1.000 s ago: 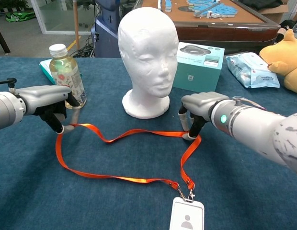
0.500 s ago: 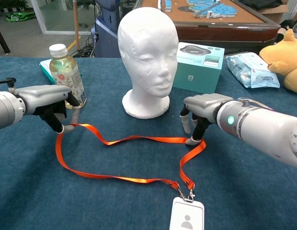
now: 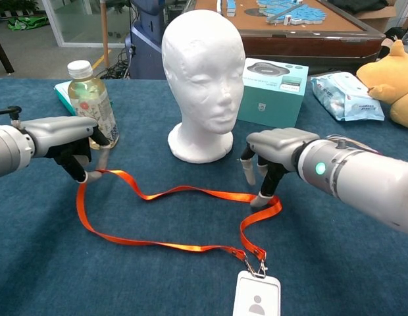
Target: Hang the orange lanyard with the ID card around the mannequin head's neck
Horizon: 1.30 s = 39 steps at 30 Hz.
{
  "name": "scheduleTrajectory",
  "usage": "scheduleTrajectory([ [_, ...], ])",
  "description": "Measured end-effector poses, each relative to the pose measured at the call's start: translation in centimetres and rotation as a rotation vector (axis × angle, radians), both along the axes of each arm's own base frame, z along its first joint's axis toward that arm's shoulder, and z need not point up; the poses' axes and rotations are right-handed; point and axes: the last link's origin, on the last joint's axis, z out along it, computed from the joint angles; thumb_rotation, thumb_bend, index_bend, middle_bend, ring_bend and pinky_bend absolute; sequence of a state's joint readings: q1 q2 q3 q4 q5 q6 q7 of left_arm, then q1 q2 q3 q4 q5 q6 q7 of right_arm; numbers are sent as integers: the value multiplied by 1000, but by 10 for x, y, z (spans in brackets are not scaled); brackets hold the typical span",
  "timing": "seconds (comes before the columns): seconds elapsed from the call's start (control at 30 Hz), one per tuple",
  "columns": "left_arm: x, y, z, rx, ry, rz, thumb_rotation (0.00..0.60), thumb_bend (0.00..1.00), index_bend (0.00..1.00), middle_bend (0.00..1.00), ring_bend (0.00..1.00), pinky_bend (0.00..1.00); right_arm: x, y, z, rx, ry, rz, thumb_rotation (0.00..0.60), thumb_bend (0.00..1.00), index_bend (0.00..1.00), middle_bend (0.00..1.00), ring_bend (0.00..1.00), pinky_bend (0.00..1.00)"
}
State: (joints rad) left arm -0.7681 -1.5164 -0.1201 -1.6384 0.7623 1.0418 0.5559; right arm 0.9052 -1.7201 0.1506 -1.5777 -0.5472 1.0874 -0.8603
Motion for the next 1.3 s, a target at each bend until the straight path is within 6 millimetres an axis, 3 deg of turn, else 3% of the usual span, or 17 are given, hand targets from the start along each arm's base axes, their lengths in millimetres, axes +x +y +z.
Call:
scheduleTrajectory([
  [1.0,-1,1,-1,-5,8,3,600,358,610,1000,1000,1000,-10,-12,-5,-38,43,-32,600,202,555,872,889,1000],
  [1.3,-1,2,0,-2,8,4,600,358,610,1000,1000,1000,-11,-11,-6,-29,52,-37,600,323,556,872,889,1000],
])
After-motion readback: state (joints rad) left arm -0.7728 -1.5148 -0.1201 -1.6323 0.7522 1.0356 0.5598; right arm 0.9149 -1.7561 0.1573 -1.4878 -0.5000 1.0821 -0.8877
